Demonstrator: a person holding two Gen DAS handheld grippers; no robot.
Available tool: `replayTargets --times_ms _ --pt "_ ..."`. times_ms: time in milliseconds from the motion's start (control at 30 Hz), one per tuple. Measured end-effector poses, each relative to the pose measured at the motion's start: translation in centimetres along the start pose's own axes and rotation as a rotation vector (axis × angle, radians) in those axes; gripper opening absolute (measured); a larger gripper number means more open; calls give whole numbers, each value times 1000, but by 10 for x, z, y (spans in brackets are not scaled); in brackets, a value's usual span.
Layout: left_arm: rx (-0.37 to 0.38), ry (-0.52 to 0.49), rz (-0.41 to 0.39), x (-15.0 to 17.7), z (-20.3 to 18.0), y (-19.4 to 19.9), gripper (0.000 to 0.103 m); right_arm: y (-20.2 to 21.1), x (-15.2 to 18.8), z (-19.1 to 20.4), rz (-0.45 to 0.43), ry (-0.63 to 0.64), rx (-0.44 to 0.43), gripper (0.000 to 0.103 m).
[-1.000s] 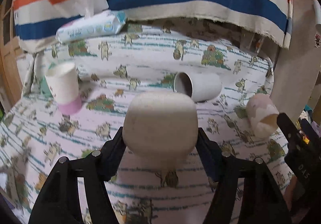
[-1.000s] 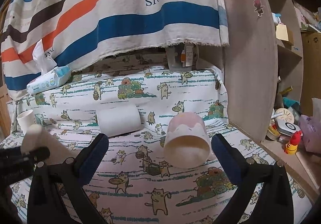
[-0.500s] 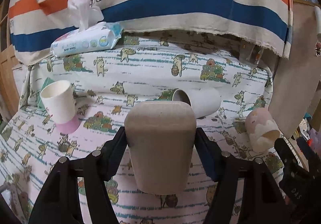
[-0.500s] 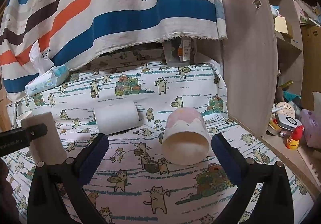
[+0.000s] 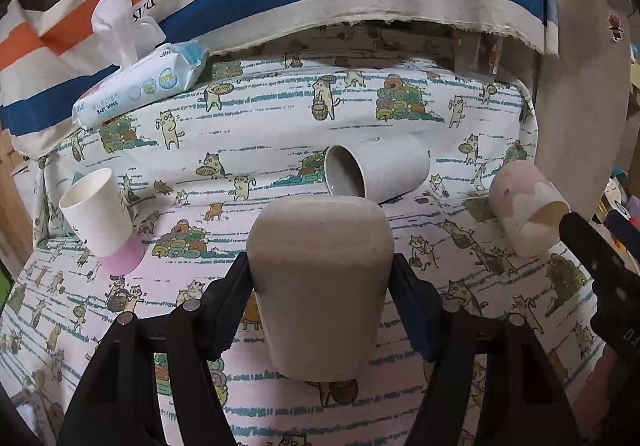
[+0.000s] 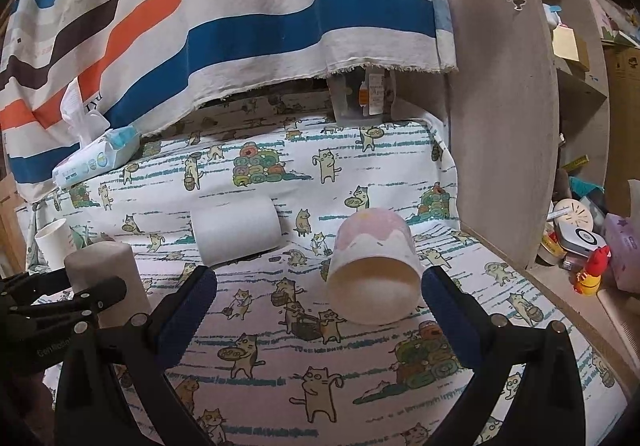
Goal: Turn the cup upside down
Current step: 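Carry the tan cup with the left gripper above the table, then lower the tan cup upside down onto the table and open the left gripper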
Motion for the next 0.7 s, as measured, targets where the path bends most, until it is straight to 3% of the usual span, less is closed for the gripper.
replayTargets --times_ms 300,433,700 --pt "30 32 93 11 6 -6 67 -3 1 -1 23 -6 -6 103" --pt "44 41 95 13 7 -8 67 -4 2 0 27 -12 -6 103" --pt "104 59 57 7 9 3 86 -7 3 0 42 -10 -9 103"
Point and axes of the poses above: each gripper's, at about its wrist camera, not at the fingertips, and y roughly against the way its jaws point, z to its left, x to its underside, the point moved 3 cm from there along -y, roughly the way its jaws point, and after that the axes turned 10 degrees about x, right-handed, at the moved point
